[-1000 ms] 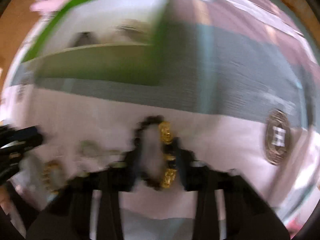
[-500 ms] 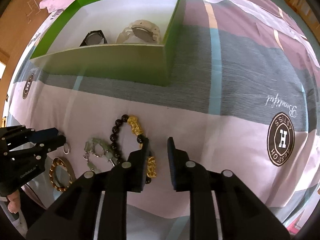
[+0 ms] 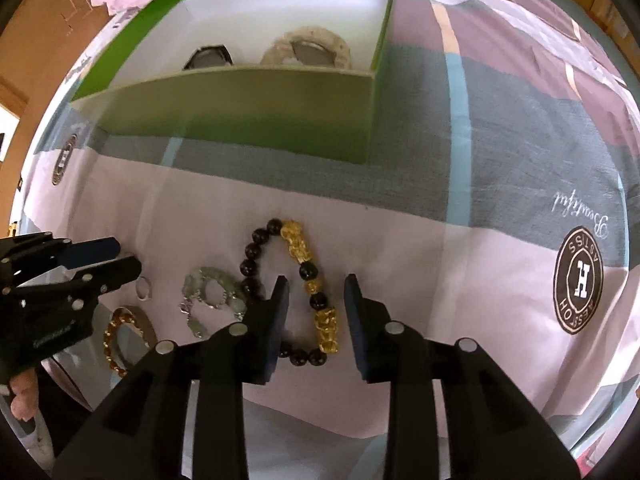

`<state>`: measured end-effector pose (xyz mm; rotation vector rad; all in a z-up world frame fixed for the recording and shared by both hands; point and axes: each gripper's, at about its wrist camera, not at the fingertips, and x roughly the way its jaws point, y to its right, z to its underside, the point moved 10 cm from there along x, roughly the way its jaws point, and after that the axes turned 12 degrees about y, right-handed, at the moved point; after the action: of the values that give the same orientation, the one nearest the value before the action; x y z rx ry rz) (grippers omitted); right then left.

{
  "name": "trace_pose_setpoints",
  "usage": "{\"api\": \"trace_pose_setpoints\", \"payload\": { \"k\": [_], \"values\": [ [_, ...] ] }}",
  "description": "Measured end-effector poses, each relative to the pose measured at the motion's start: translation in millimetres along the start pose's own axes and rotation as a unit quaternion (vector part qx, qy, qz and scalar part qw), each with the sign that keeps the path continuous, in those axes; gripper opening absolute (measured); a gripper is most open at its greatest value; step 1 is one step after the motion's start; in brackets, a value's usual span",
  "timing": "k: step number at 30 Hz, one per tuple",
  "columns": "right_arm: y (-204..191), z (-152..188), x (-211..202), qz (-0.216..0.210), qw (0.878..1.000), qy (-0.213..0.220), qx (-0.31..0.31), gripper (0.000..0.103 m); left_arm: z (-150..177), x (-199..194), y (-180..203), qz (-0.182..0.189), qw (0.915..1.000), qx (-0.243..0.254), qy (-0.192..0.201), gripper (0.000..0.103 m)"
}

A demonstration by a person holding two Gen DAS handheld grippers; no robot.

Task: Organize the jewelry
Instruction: 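Grasp the black bead bracelet with gold charms with the right gripper, then lift the black bead bracelet and carry it into the green box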

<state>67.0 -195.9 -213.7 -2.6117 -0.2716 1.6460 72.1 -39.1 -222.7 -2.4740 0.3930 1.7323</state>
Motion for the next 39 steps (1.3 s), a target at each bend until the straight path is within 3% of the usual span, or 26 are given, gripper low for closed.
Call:
{"api": "trace_pose_setpoints", "payload": {
  "k": [6,8,17,18,27,31,39],
  "values": [
    [-7.2,1.8,1.8,0.015,1.0,0.007,-0.023,0.03,0.7,1.4,-0.9,-0.007,1.0,-0.003,0.003,0.024],
    [-18.3,2.3,4.9,0.016,1.0,0.007,-0.024,0.018,-1.9,0.3,-3.7,-0.007,1.0,-0.005,0.004,0.018],
    [-20.7,-1.0,1.4,-0.001,1.0,0.017,0.0,0.01,-12.3,-13.4,-18.6,-0.002,0.9995,-0.025,0.021,0.018],
    [-5.2,-2.6,-5.3,-0.004,1.0,0.02,0.002,0.01,-14.2,-15.5,-19.9,-0.003,0.9994,-0.026,0.023,0.018],
    [2.9,-2.8,-9.4,0.003,1.0,0.022,0.011,0.011,-1.7,-13.2,-17.2,-0.006,0.9997,-0.02,0.013,0.018],
    [2.5,-5.5,-3.8,0.014,1.0,0.02,0.01,0.027,-1.7,-5.0,-15.5,-0.007,0.9998,-0.019,0.009,0.018],
    [-5.4,2.1,7.7,0.023,1.0,0.019,-0.002,0.027,-1.2,1.4,-8.1,-0.019,0.9997,-0.009,0.011,0.019]
  ]
}}
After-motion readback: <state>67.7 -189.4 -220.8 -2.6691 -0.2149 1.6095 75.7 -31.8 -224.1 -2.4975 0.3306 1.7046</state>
